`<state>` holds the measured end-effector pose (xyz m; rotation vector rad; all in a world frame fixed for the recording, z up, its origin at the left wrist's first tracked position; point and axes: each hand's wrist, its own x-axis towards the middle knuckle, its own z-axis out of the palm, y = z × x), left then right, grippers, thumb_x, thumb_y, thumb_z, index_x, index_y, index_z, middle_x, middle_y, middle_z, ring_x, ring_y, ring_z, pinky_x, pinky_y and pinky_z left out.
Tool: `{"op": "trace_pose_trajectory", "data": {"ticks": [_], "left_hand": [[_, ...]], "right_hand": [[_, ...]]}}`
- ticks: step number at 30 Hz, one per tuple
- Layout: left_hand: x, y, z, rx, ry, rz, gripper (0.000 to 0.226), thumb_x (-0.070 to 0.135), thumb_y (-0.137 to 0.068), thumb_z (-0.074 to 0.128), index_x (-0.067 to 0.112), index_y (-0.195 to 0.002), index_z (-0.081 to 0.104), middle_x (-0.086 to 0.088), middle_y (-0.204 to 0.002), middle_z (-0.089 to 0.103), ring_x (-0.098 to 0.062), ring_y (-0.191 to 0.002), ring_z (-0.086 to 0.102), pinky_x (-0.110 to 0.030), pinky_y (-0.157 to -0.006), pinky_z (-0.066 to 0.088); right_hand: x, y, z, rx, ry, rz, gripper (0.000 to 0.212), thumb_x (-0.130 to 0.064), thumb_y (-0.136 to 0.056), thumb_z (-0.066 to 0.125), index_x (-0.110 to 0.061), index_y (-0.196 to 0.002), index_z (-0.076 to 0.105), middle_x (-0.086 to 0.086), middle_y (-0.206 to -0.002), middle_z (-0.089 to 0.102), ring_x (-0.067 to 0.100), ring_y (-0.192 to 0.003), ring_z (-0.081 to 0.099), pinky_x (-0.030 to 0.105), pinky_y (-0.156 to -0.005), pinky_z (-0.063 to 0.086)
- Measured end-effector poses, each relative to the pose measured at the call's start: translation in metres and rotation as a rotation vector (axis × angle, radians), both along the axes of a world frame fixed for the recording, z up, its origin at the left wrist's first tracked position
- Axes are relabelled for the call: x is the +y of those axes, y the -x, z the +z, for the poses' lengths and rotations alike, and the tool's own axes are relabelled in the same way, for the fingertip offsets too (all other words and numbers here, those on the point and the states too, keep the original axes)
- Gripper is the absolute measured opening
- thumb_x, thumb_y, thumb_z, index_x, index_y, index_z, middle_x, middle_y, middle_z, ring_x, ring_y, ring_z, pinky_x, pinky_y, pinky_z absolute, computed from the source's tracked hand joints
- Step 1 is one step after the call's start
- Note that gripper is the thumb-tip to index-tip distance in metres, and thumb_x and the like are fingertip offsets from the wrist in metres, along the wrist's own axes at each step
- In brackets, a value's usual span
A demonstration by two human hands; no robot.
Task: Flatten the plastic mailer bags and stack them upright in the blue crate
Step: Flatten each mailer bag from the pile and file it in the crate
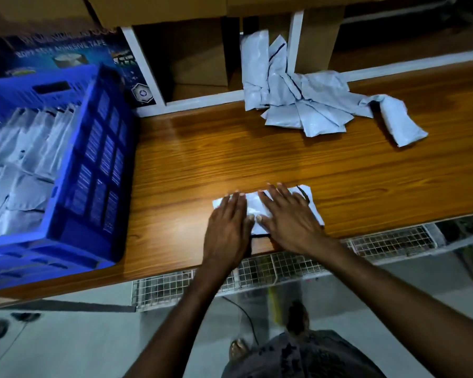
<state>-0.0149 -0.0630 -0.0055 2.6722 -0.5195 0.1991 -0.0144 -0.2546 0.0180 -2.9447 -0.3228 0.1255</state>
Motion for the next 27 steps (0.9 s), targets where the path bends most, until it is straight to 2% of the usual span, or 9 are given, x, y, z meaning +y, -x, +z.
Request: {"op": "trace_pose_trajectory", "data": {"ticks": [3, 6, 8, 11, 16, 18, 21, 24, 27], "left_hand": [[-0.002, -0.003, -0.022, 0.06, -0.112, -0.037, 0.062, 0.046, -0.11, 0.023, 0.01, -0.16, 0.032, -0.012, -0.167, 0.028, -0.033, -0.155, 0.024, -0.048, -0.122, 0.028], [0.005, -0.007, -0.026, 0.021, -0.117, -0.041, 0.066, 0.052, -0.108, 0.029, 0.014, -0.162, 0.028, -0.011, -0.168, 0.025, -0.029, -0.156, 0.021, -0.041, -0.126, 0.022], [0.004, -0.008, -0.026, 0.028, -0.129, -0.022, 0.07, 0.055, -0.105, 0.033, 0.014, -0.162, 0.028, -0.01, -0.168, 0.026, -0.027, -0.156, 0.022, -0.041, -0.125, 0.024], [0.005, -0.004, -0.025, 0.043, -0.158, 0.021, 0.077, 0.062, -0.101, 0.034, 0.015, -0.162, 0.028, -0.007, -0.169, 0.025, -0.024, -0.156, 0.022, -0.041, -0.125, 0.025], [0.017, -0.006, -0.01, 0.217, -0.161, 0.024, 0.088, 0.077, -0.097, 0.023, 0.024, -0.165, 0.009, 0.006, -0.172, 0.004, -0.01, -0.158, 0.003, -0.037, -0.127, 0.008], [0.026, -0.002, -0.006, 0.229, -0.117, -0.002, 0.087, 0.078, -0.097, 0.015, 0.025, -0.165, 0.009, 0.007, -0.172, 0.002, -0.01, -0.158, 0.0, -0.039, -0.128, 0.008], [0.045, 0.017, -0.004, 0.156, 0.031, 0.092, 0.077, 0.068, -0.102, 0.013, 0.022, -0.164, 0.022, 0.001, -0.171, 0.017, -0.017, -0.156, 0.016, -0.04, -0.124, 0.019], [0.06, 0.031, -0.001, 0.082, 0.211, 0.155, 0.056, 0.047, -0.11, 0.031, 0.016, -0.156, 0.038, -0.007, -0.158, 0.038, -0.025, -0.141, 0.041, -0.039, -0.114, 0.036], [0.074, 0.044, -0.002, 0.053, 0.246, 0.149, 0.045, 0.037, -0.109, 0.038, 0.014, -0.146, 0.051, -0.01, -0.147, 0.047, -0.029, -0.128, 0.052, -0.044, -0.105, 0.047]], "right_hand": [[-0.011, 0.001, -0.021, 0.013, 0.078, -0.02, 0.074, -0.071, -0.1, 0.011, -0.032, -0.163, 0.007, 0.006, -0.169, 0.015, 0.028, -0.156, 0.007, 0.052, -0.124, 0.009], [-0.024, -0.007, -0.021, 0.045, 0.064, -0.065, 0.081, -0.079, -0.095, 0.01, -0.034, -0.162, -0.001, 0.004, -0.171, 0.0, 0.026, -0.157, -0.005, 0.056, -0.124, 0.006], [-0.028, -0.009, -0.022, 0.067, 0.046, -0.048, 0.078, -0.076, -0.097, 0.008, -0.034, -0.161, -0.007, 0.001, -0.17, -0.009, 0.021, -0.156, -0.013, 0.053, -0.125, -0.001], [-0.036, -0.005, -0.021, 0.081, 0.008, -0.046, 0.073, -0.069, -0.102, 0.006, -0.031, -0.161, -0.01, -0.001, -0.17, -0.012, 0.017, -0.155, -0.015, 0.047, -0.126, -0.002], [-0.034, 0.001, -0.012, 0.161, 0.053, -0.108, 0.079, -0.071, -0.099, 0.004, -0.025, -0.161, -0.013, 0.002, -0.168, -0.02, 0.018, -0.154, -0.021, 0.047, -0.126, -0.005], [-0.033, 0.004, -0.002, 0.193, 0.098, -0.117, 0.082, -0.07, -0.1, 0.009, -0.02, -0.162, -0.008, 0.006, -0.168, -0.018, 0.021, -0.154, -0.019, 0.05, -0.125, -0.004], [-0.031, 0.011, 0.004, 0.116, 0.028, 0.019, 0.087, -0.074, -0.097, 0.023, -0.022, -0.163, 0.002, 0.005, -0.169, -0.015, 0.02, -0.155, -0.017, 0.055, -0.125, 0.0], [-0.023, 0.018, 0.006, 0.151, 0.05, 0.189, 0.096, -0.091, -0.084, 0.022, -0.042, -0.158, -0.015, 0.0, -0.168, -0.022, 0.019, -0.154, -0.02, 0.054, -0.124, -0.004], [-0.016, 0.033, 0.004, 0.118, 0.126, 0.183, 0.097, -0.095, -0.08, 0.018, -0.046, -0.156, -0.019, 0.004, -0.169, -0.017, 0.024, -0.156, -0.01, 0.054, -0.124, -0.004]]}}
